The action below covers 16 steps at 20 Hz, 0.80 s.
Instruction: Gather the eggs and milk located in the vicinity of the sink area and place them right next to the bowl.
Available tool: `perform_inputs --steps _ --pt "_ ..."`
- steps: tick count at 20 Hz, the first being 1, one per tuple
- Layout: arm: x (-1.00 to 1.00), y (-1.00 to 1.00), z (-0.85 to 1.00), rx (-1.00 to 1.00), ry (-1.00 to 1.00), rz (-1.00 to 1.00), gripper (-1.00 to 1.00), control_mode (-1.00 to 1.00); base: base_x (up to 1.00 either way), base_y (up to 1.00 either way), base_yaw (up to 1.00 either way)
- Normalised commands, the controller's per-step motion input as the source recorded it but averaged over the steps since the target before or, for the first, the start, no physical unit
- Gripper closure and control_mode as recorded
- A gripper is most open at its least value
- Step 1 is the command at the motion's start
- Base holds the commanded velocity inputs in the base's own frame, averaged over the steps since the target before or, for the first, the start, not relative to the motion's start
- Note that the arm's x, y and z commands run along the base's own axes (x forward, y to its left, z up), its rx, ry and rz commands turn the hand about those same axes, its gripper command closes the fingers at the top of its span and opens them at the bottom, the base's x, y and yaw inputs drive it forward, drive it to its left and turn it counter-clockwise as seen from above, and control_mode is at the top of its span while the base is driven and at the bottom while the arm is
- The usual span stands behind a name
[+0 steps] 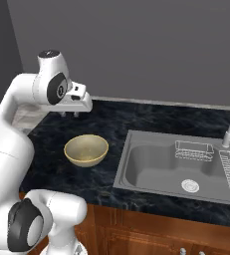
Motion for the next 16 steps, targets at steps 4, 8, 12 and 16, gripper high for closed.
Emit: perform_inputs --steps 4,8,12,16 --pt "0.0 0.22 0.0 0.0 0.0 0.0 -1.0 -1.0 0.0 0.0 0.0" --pt "0.0 0.6 0.0 0.0 0.0 -0.03 -1.0 -1.0 0.0 0.0 0.0" --pt "0.0 0.76 -0.1 0.0 0.0 -0.02 -1.0 -1.0 0.0 0.0 0.0" --pt "0.01 0.8 -0.13 0.0 0.01 0.0 -1.0 -1.0 0.0 0.0 0.0"
